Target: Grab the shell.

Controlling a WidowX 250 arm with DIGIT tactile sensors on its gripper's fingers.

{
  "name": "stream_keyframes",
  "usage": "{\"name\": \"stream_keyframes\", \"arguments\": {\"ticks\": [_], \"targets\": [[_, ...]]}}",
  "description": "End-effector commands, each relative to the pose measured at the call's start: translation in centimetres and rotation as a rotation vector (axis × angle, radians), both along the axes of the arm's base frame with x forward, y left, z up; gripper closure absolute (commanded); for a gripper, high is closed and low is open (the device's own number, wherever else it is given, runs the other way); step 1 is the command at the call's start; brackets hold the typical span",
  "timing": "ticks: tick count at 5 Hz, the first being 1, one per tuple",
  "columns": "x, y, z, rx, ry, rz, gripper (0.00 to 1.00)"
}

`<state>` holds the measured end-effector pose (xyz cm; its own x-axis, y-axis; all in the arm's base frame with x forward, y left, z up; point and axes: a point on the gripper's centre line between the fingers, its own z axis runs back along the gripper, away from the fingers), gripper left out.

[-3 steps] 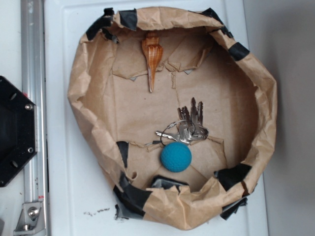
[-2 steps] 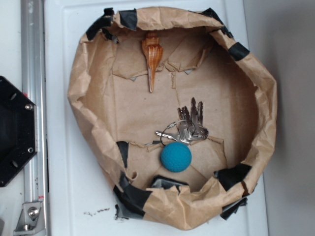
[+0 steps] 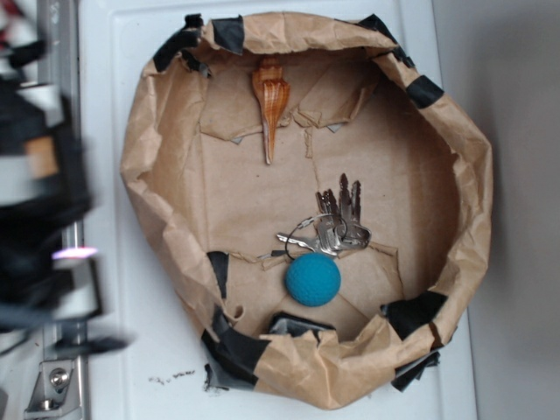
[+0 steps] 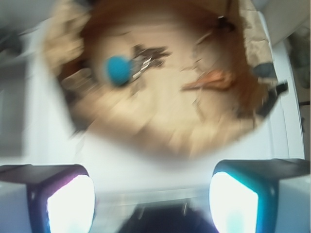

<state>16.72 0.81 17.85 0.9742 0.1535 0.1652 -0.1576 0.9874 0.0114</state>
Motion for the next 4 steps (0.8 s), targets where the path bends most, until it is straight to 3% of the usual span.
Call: {"name": "stream_keyframes", "arguments": {"ticks": [1,3,4], "targets": [[6.8,4.4,-3.7,-0.042,-0.133,0.485,0.0],[7.1,5.5,-7.0,0.004,-0.132,0.964,0.0],[7.8,7.6,-9.9,-0.025,-0.151,1.042,0.0]]}}
